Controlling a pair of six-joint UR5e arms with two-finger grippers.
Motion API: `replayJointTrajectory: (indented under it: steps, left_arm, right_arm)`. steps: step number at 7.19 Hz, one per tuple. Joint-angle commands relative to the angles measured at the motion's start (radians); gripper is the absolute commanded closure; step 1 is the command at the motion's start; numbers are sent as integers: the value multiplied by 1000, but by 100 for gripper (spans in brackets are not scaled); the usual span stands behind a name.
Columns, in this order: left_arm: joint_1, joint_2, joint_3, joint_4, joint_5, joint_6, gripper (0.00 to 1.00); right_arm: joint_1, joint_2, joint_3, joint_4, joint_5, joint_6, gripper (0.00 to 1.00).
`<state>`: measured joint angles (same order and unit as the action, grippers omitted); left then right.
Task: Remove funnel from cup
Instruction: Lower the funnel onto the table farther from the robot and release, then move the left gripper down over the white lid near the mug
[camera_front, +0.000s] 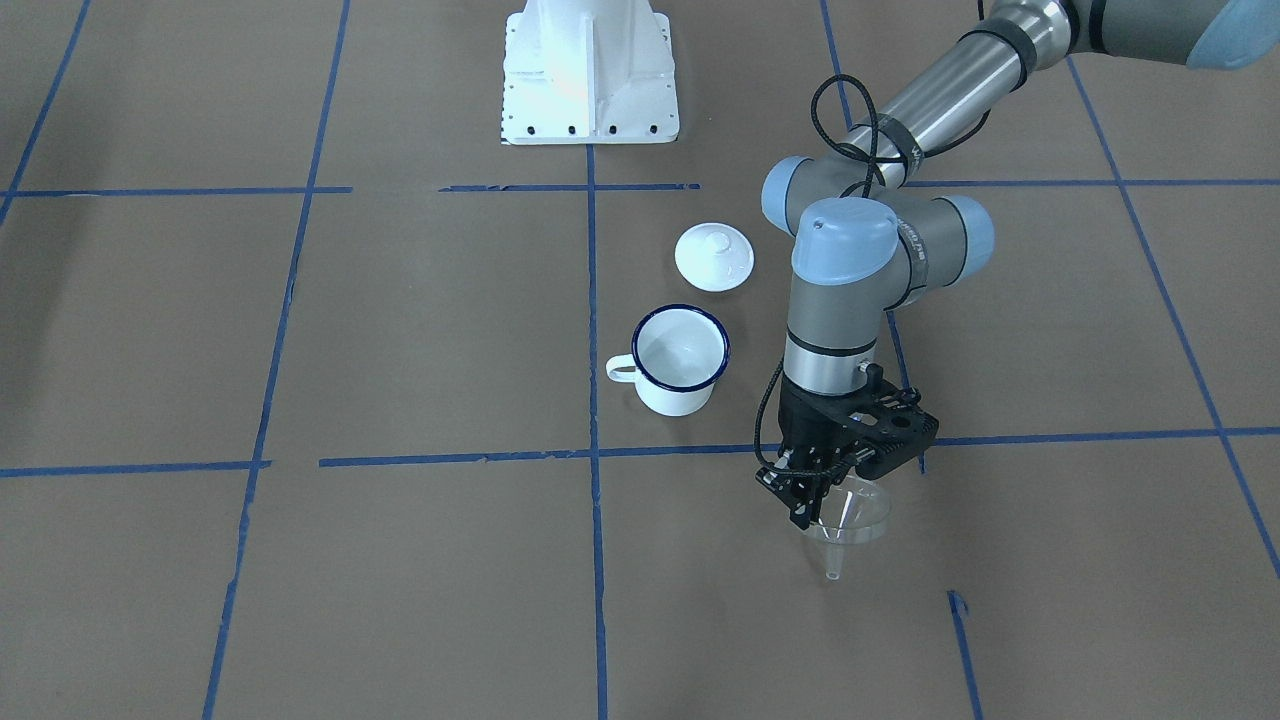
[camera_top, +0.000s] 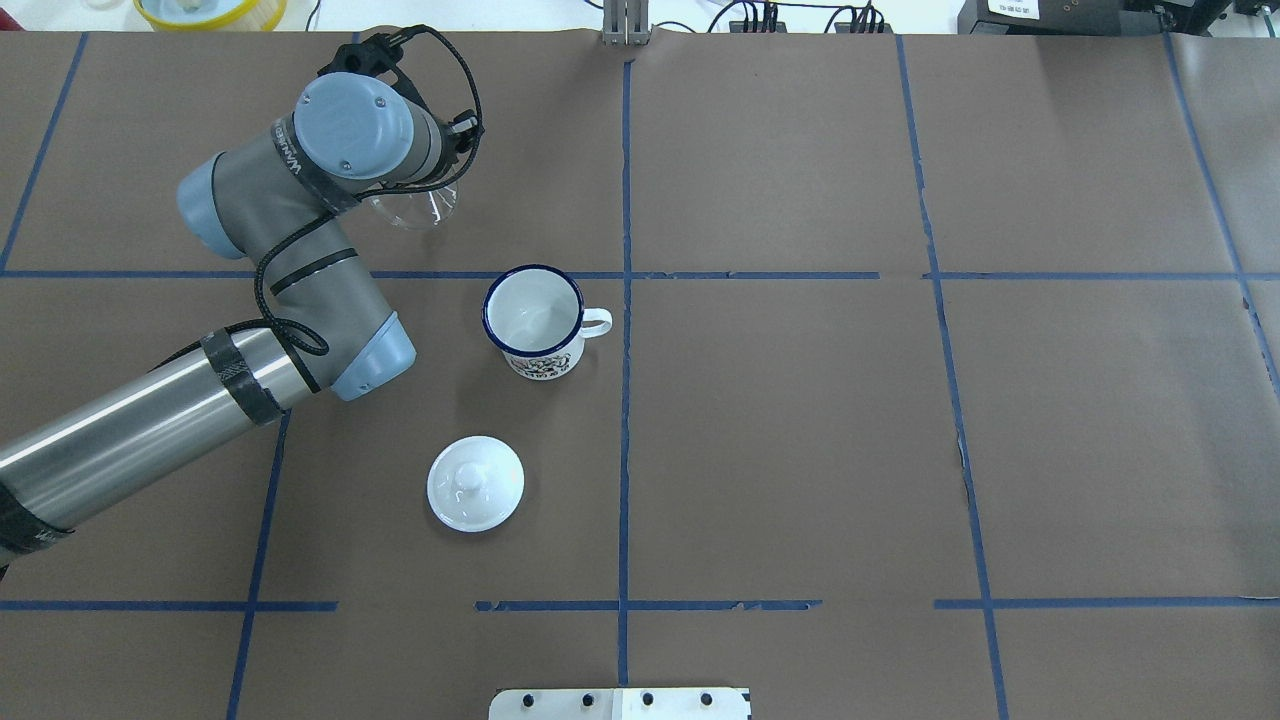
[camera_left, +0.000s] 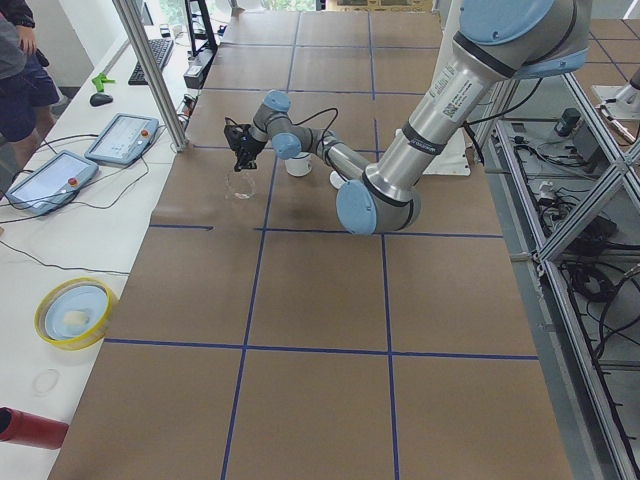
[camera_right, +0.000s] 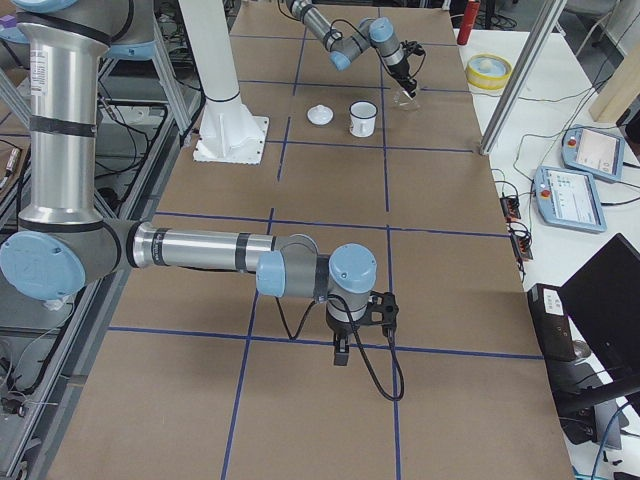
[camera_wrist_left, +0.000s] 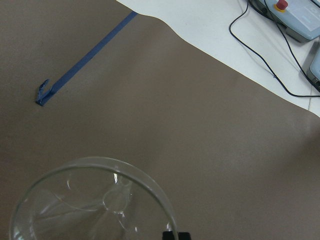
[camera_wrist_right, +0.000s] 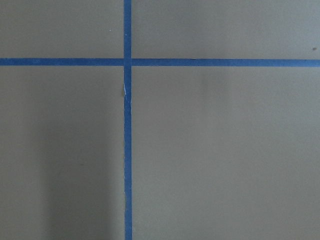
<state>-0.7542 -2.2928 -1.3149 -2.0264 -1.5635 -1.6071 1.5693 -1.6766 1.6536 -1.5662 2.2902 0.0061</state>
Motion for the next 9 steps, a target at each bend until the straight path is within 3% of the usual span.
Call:
replayJointTrajectory:
  steps: [1, 2, 3, 4, 6, 7, 9]
  left_arm:
    - [-1, -1, -9, 1, -1, 48, 0]
    - [-7, -1, -45, 18, -16, 144, 0]
    - [-43, 1, -99, 52, -143, 233, 0]
    - [-62, 40, -235, 190, -270, 302, 0]
    - [-63, 82, -546, 595, -300, 459, 0]
    - [-47, 79, -599, 647, -352, 448, 0]
    - [149, 116, -600, 635, -355, 361, 0]
  right_arm:
    - [0, 0, 0, 0, 0, 0, 0]
    - [0, 0, 0, 0, 0, 0, 0]
    - [0, 0, 0, 0, 0, 0, 0]
    - [0, 0, 0, 0, 0, 0, 0]
    - [0, 0, 0, 0, 0, 0, 0]
    - [0, 0, 0, 0, 0, 0, 0]
    - [0, 0, 0, 0, 0, 0, 0]
